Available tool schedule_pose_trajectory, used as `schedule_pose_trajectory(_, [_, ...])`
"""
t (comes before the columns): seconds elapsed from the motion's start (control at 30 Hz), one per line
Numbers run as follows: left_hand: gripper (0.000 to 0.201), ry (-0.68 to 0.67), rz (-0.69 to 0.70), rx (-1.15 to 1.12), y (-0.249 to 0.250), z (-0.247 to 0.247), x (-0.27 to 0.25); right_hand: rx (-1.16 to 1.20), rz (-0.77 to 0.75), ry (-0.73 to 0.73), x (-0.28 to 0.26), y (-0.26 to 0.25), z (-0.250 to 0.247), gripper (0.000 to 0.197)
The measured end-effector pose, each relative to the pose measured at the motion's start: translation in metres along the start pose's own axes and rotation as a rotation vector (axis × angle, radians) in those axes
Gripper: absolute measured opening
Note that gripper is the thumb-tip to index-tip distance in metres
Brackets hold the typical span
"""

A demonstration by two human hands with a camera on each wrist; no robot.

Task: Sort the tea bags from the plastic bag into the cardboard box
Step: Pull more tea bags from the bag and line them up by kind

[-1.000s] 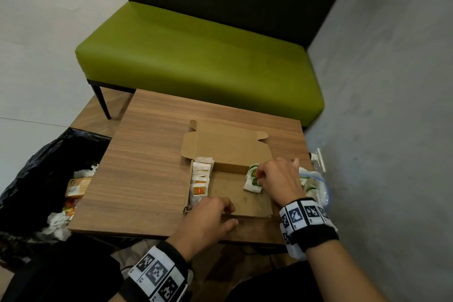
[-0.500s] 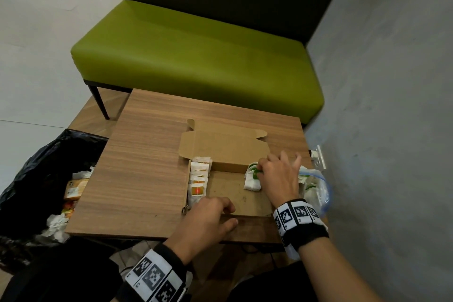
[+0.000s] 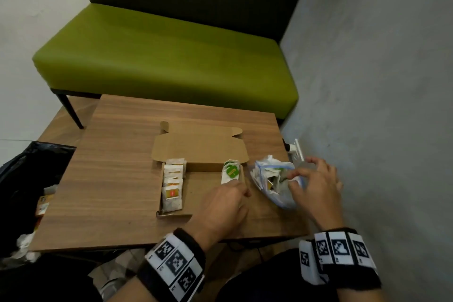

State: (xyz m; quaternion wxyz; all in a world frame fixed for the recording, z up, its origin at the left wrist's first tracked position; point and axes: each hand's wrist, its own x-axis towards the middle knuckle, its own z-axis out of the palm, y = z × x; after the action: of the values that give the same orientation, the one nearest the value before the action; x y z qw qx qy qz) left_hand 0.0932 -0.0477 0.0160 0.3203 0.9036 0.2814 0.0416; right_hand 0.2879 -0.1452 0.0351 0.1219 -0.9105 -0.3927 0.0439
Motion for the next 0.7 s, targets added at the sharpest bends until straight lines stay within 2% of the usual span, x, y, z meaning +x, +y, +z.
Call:
schedule_pose_trajectory(0.1, [0.048, 0.002, 0.142, 0.09, 0.014, 0.017, 0.026, -0.04, -0.007, -0.096, 0.002, 0.004, 0.008, 0.01])
schedule_pose_trajectory(0.17, [0.057, -0.017, 0.188, 0.183, 0.018, 0.026, 0.039, -0.053, -0.008, -0.138, 0.004, 0.005, 0.014, 0.012])
schedule_pose_trajectory(0.37, [0.044, -0.051, 0.197, 0.392, 0.018, 0.033, 0.05, -0.167, 0.095, -0.133, 0.01, 0.012, 0.026, 0.033])
schedule_pose_trajectory(0.47, [0.043, -0.048, 0.205, 0.384, 0.015, 0.038, 0.05, -0.166, 0.105, -0.154, 0.011, 0.007, 0.027, 0.044])
schedule_pose_trajectory(0.57, [0.043, -0.039, 0.192, 0.339, 0.017, 0.039, 0.049, -0.176, 0.079, -0.146, 0.011, -0.004, 0.028, 0.042])
schedule_pose_trajectory(0.7, [0.038, -0.028, 0.212, 0.311, 0.019, 0.041, 0.048, -0.267, 0.153, -0.195, 0.013, -0.016, 0.037, 0.046])
